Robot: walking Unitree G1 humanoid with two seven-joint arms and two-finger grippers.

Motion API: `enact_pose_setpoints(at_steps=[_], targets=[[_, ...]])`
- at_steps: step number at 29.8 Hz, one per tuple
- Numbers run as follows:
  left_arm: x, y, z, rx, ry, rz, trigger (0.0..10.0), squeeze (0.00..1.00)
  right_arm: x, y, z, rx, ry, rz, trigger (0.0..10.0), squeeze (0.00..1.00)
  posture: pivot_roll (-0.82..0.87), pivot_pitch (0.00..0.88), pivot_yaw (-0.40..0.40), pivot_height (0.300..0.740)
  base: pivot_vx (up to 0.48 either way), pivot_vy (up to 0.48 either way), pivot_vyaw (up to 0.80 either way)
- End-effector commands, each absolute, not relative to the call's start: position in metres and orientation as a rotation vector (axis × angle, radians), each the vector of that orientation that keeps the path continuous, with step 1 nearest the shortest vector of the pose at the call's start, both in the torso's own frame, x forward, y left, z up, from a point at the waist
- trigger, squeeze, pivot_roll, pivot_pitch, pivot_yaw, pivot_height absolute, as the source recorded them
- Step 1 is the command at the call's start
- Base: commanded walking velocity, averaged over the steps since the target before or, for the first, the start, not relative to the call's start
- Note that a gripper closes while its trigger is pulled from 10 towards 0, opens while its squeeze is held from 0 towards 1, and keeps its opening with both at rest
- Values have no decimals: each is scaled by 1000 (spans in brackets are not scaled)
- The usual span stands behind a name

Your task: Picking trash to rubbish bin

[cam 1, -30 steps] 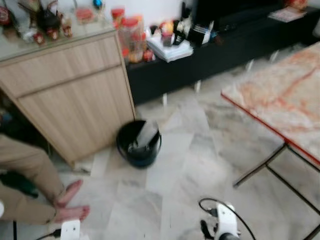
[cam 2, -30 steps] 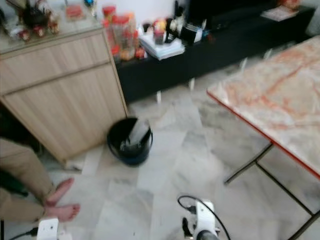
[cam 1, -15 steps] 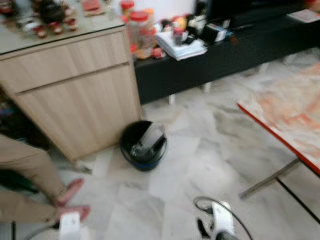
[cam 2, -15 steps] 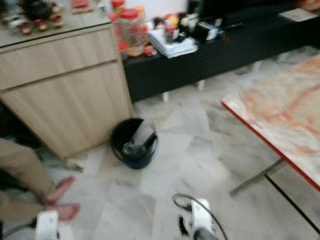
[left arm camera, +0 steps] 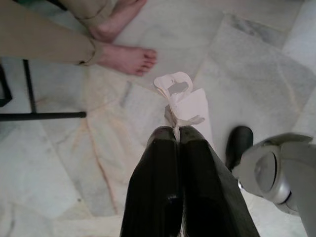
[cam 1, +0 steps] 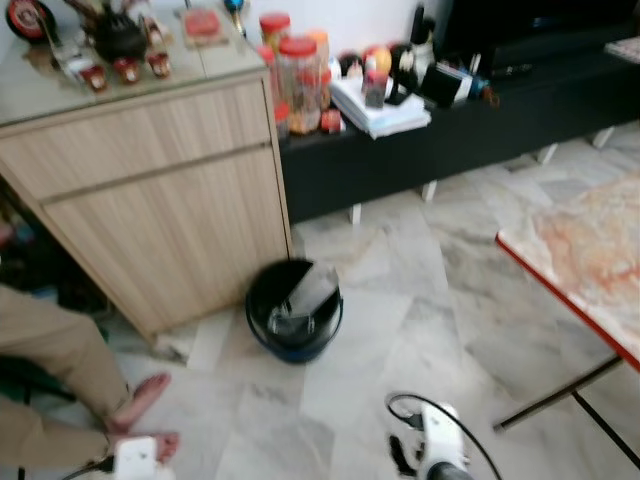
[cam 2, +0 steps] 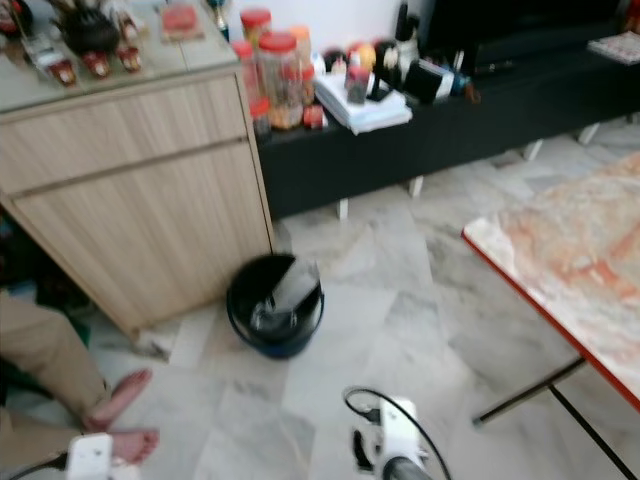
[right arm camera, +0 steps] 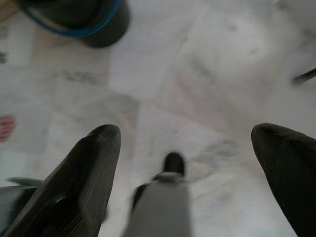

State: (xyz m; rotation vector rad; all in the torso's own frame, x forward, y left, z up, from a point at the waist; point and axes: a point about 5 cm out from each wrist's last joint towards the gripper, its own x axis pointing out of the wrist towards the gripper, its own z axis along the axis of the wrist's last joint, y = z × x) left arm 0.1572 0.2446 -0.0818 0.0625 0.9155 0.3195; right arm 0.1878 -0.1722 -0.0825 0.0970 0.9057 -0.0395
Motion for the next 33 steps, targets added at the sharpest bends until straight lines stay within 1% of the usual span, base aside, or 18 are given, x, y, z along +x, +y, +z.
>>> enact_pose_setpoints(at_steps=[1, 26, 33], targets=[[150, 252, -83, 85, 940, 330, 10000, 0, 190, -161, -82, 117, 902, -15, 10000, 0, 137, 108, 12, 740, 330, 0, 0], [151, 248, -84, 84, 940, 318, 10000, 0, 192, -162, -81, 107, 905, -14, 10000, 0, 135, 78, 5, 740, 322, 0, 0], [157, 248, -81, 79, 930, 320, 10000, 0, 199, -163, -78, 110, 890, -17, 10000, 0, 135, 72, 2, 740, 319, 0, 0]])
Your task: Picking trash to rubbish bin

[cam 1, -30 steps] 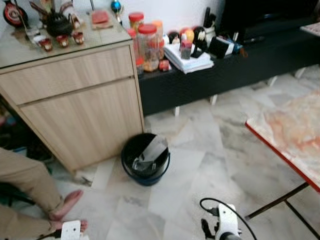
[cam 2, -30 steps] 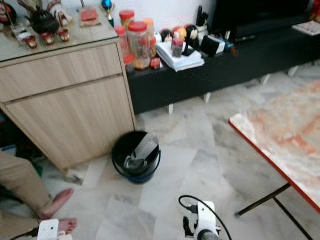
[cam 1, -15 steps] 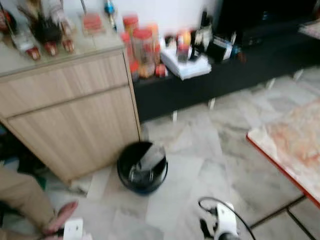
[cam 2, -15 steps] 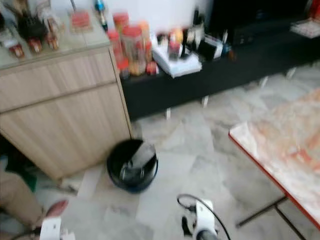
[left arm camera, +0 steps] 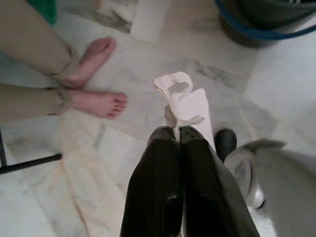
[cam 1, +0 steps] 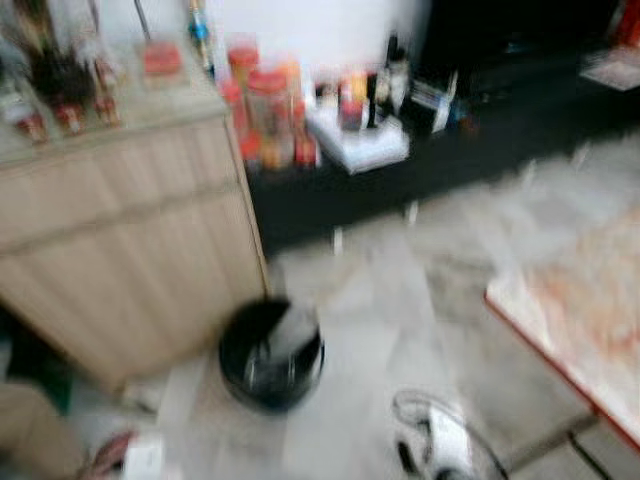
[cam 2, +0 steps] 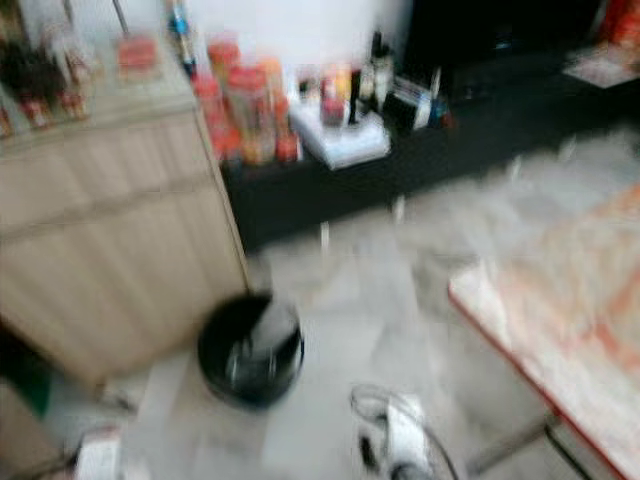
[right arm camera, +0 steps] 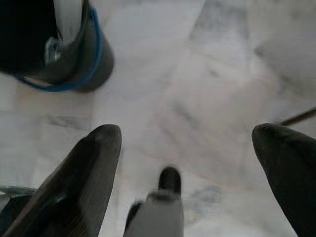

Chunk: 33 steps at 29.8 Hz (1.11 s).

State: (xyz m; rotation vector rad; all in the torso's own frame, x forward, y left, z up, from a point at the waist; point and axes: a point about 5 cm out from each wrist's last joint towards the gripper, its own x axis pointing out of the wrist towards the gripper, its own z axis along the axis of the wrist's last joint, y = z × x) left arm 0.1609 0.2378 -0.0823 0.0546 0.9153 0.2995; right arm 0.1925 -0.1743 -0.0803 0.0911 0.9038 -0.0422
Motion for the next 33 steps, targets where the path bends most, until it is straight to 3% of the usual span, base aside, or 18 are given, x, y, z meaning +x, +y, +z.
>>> enact_pose_setpoints(at_steps=[1, 2, 33], targets=[[158, 248, -81, 78, 928, 321, 10000, 0, 199, -163, -78, 110, 888, -18, 10000, 0, 135, 72, 2, 740, 319, 0, 0], [160, 248, -80, 76, 918, 321, 10000, 0, 202, -164, -76, 111, 880, -18, 10000, 0, 125, 100, -3, 740, 319, 0, 0], [148, 252, -84, 61, 939, 361, 10000, 0, 191, -166, -81, 111, 906, 4, 10000, 0, 155, 124, -11, 740, 316, 0, 103]])
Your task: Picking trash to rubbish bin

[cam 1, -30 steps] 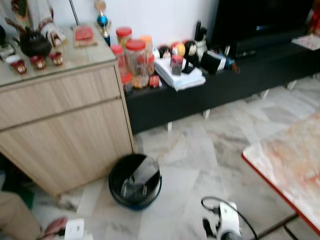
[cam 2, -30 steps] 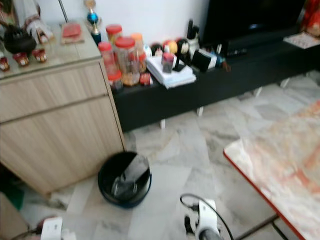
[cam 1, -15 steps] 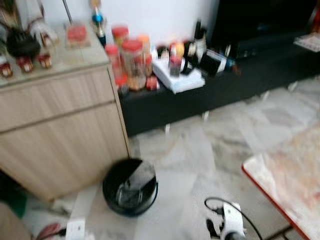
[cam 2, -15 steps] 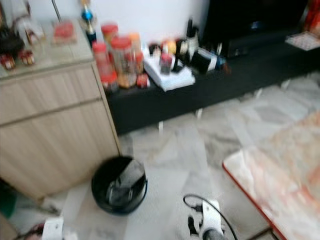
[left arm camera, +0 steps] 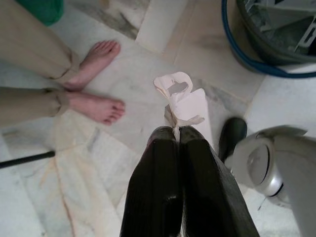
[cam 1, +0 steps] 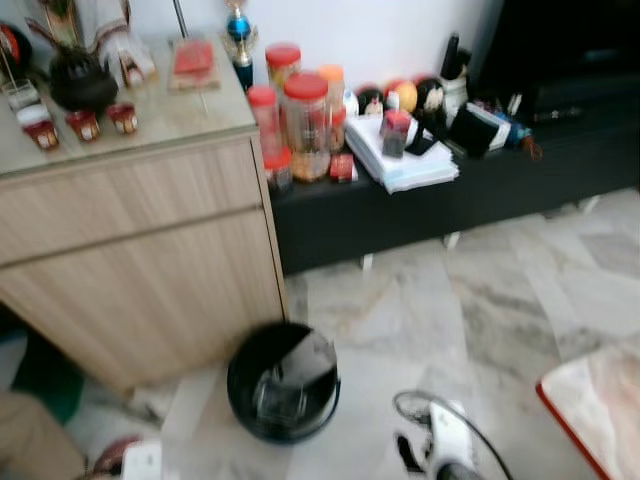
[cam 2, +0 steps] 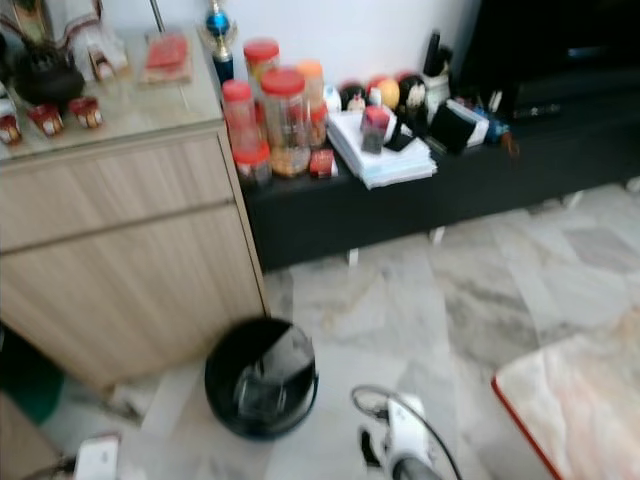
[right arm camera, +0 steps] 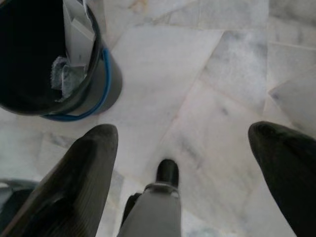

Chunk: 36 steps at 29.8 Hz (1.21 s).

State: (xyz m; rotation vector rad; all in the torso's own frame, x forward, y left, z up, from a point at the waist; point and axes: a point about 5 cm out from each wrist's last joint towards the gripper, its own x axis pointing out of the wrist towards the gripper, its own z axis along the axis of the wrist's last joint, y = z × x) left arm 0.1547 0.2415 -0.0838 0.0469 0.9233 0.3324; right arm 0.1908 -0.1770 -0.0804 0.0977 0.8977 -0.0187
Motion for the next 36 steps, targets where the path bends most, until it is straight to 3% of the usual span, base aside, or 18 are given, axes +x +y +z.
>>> enact_pose_setpoints(at_steps=[1, 26, 29, 36], targets=[[149, 253, -83, 60, 936, 364, 10000, 0, 191, -166, -82, 105, 910, 10, 10000, 0, 155, 125, -12, 740, 315, 0, 0], [153, 257, -80, 72, 917, 362, 10000, 0, 193, -158, -81, 100, 903, 52, 10000, 0, 159, 155, 0, 740, 307, 0, 81], [165, 251, -76, 136, 874, 275, 10000, 0, 193, -156, -81, 91, 898, 69, 10000, 0, 155, 157, 3, 740, 0, 0, 0], [170, 249, -74, 121, 863, 273, 10000, 0, 195, -155, -79, 70, 893, 86, 10000, 0, 148, 138, 8, 740, 0, 0, 0]])
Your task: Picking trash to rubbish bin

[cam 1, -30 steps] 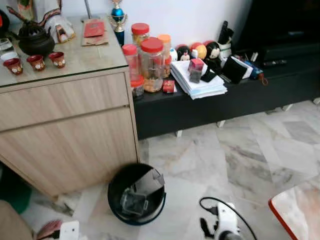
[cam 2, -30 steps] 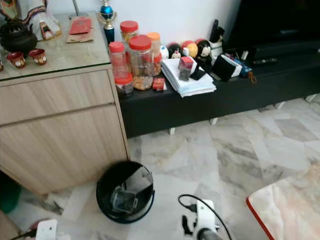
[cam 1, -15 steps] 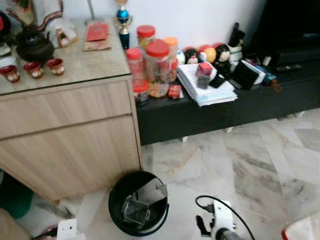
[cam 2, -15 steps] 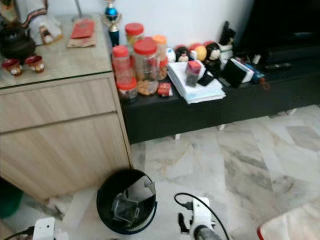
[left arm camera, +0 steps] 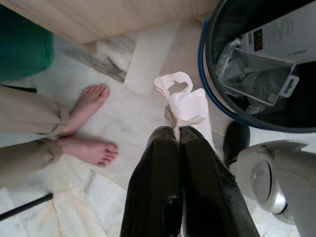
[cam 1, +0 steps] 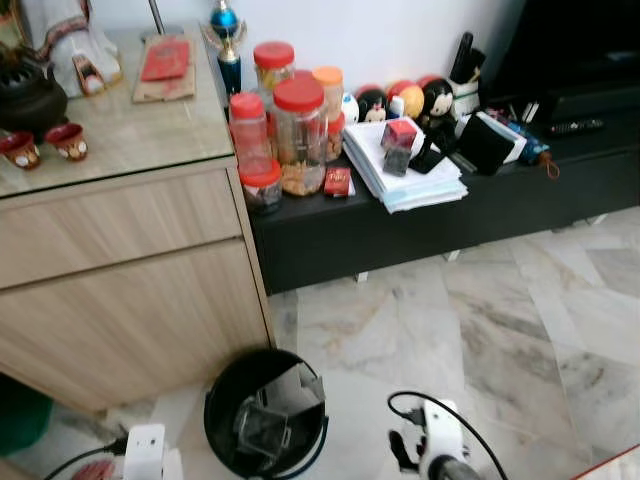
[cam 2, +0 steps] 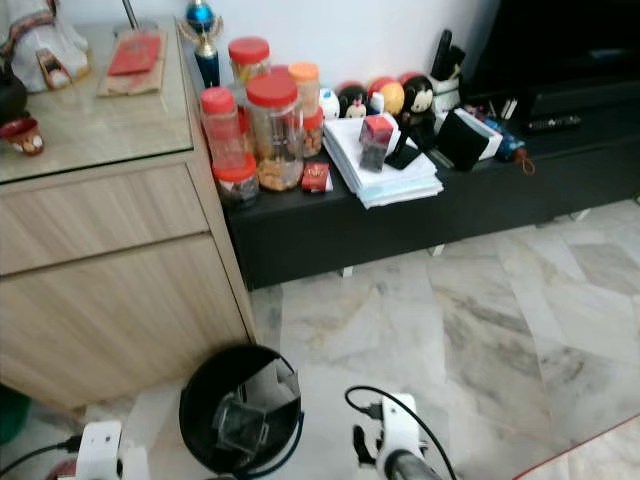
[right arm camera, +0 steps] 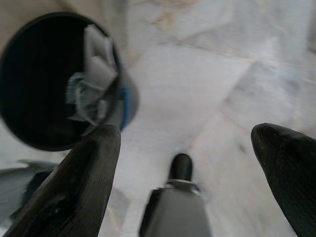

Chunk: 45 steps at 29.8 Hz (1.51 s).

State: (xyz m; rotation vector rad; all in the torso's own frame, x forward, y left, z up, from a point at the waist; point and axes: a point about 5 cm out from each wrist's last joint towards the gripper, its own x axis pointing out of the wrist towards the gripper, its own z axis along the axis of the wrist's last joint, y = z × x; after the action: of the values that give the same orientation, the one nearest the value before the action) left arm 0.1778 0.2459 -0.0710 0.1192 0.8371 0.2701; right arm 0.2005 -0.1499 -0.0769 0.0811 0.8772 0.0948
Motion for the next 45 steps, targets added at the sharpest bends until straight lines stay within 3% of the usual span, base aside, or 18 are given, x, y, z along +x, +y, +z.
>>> enact_pose_setpoints(at_steps=[1, 13, 21, 36, 45], targets=[[170, 249, -74, 121, 865, 272, 10000, 0, 196, -154, -79, 64, 890, 95, 10000, 0, 145, 135, 9, 740, 0, 0, 581], [161, 252, -77, 120, 888, 282, 10000, 0, 193, -154, -81, 61, 898, 107, 10000, 0, 149, 125, 1, 740, 0, 0, 800], [159, 254, -78, 114, 888, 295, 10000, 0, 193, -155, -80, 79, 896, 89, 10000, 0, 149, 136, -2, 740, 0, 0, 0], [159, 253, -78, 112, 882, 301, 10000, 0, 191, -154, -82, 66, 907, 102, 10000, 0, 158, 152, -4, 740, 306, 0, 199], [199, 226, -65, 201, 784, 116, 10000, 0, 204, -150, -75, 56, 861, 127, 10000, 0, 158, 166, -8, 740, 0, 0, 0]])
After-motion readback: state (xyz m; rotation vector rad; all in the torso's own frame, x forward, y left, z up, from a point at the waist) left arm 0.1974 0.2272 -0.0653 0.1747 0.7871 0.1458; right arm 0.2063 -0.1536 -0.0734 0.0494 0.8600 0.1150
